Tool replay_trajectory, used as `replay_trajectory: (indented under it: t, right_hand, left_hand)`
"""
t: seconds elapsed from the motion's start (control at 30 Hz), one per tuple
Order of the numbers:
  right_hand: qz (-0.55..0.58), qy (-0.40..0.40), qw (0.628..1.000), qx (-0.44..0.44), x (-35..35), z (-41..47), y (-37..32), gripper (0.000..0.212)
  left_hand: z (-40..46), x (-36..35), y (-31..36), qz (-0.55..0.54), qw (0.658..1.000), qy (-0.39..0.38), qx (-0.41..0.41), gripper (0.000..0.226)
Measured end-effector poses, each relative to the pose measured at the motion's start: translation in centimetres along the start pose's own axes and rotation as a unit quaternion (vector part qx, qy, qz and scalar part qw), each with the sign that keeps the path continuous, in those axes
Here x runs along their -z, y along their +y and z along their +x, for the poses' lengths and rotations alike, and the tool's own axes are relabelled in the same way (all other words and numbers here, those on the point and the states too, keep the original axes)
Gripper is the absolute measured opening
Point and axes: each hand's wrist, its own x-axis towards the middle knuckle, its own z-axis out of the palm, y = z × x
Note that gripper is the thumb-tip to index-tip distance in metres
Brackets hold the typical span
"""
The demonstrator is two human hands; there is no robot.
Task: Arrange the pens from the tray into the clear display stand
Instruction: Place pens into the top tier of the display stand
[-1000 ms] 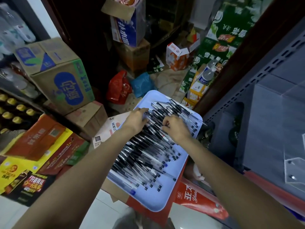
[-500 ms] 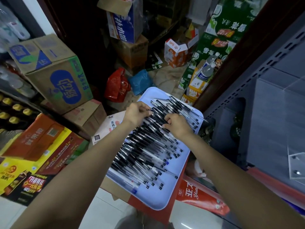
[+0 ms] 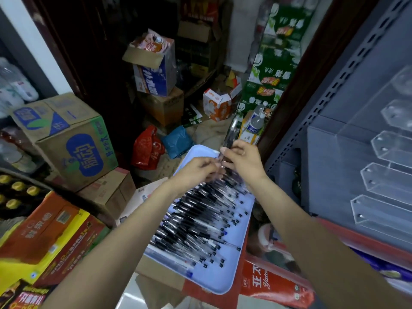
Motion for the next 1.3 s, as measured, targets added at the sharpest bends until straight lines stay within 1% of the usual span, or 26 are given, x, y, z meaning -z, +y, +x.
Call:
replay_trajectory:
  t: [0.03,0.13,0.23,0.3,0.33,0.47,0.57,0.63,0.73,0.8,0.9,0.97,1.03,1.13,1.23,1.3]
  right_hand:
    - [0.025,0.019,0.999,0.008,0.4,-0.5,-1.0,0.029]
    - [0.064,0.059,0.995,0.040,2.5,-2.2,-3.2,0.025]
    - [0.077,0.083,0.991,0.075,5.9,-4.1,-5.0,0.007]
    - [0.107,0.109,0.983,0.105,8.9,-5.6,-6.3,0.017]
    - [0.118,0.122,0.978,0.124,10.6,-6.4,-6.8,0.017]
    - [0.077,0.184,0.965,0.167,17.4,-9.7,-7.8,0.016]
    - [0.036,0.213,0.963,0.164,22.7,-11.9,-7.9,0.011]
    - [0.010,0.226,0.960,0.167,26.2,-13.0,-7.9,0.009]
    - [-0.007,0.251,0.949,0.189,31.5,-13.6,-8.0,0.009]
    - [0.008,0.258,0.943,0.208,35.1,-13.3,-8.1,0.012]
    - [0.040,0.289,0.928,0.232,40.8,-12.5,-8.3,0.007]
    - [0.053,0.307,0.923,0.228,44.2,-11.6,-8.0,0.011]
    - [0.067,0.295,0.930,0.208,47.0,-10.3,-7.6,0.009]
    - [0.041,0.267,0.945,0.184,48.9,-8.0,-7.6,0.013]
    - [0.042,0.266,0.943,0.194,49.4,-6.0,-8.1,0.013]
    - [0.023,0.268,0.943,0.195,49.5,-4.8,-8.3,0.013]
  left_hand:
    - [-0.3,-0.2,1.1,0.010,1.000,-0.019,-0.021,0.024]
    - [-1.3,-1.2,4.1,0.049,0.994,-0.045,-0.092,0.012]
    - [-2.1,-2.9,6.5,0.102,0.985,-0.047,-0.131,0.022]
    - [-2.5,-4.3,8.1,0.148,0.975,-0.057,-0.155,0.023]
    - [-2.5,-5.2,8.8,0.167,0.969,-0.064,-0.169,0.023]
    - [-1.7,-9.8,12.0,0.220,0.945,-0.063,-0.233,0.024]
    - [-0.5,-14.0,14.8,0.249,0.921,-0.036,-0.297,0.026]
    - [0.4,-16.7,16.6,0.260,0.911,-0.019,-0.320,0.022]
    - [1.7,-21.1,19.1,0.275,0.900,-0.005,-0.338,0.010]
    - [2.6,-24.0,20.6,0.276,0.897,0.019,-0.345,0.007]
    - [4.4,-27.5,21.8,0.236,0.916,0.095,-0.311,0.008]
    - [5.5,-29.1,22.0,0.216,0.918,0.155,-0.296,0.011]
    - [6.3,-30.4,22.2,0.199,0.913,0.202,-0.292,0.010]
    - [6.9,-31.7,22.8,0.197,0.905,0.248,-0.283,0.012]
    - [7.0,-31.9,23.1,0.206,0.896,0.284,-0.272,0.018]
    - [7.0,-31.3,23.2,0.208,0.889,0.310,-0.267,0.019]
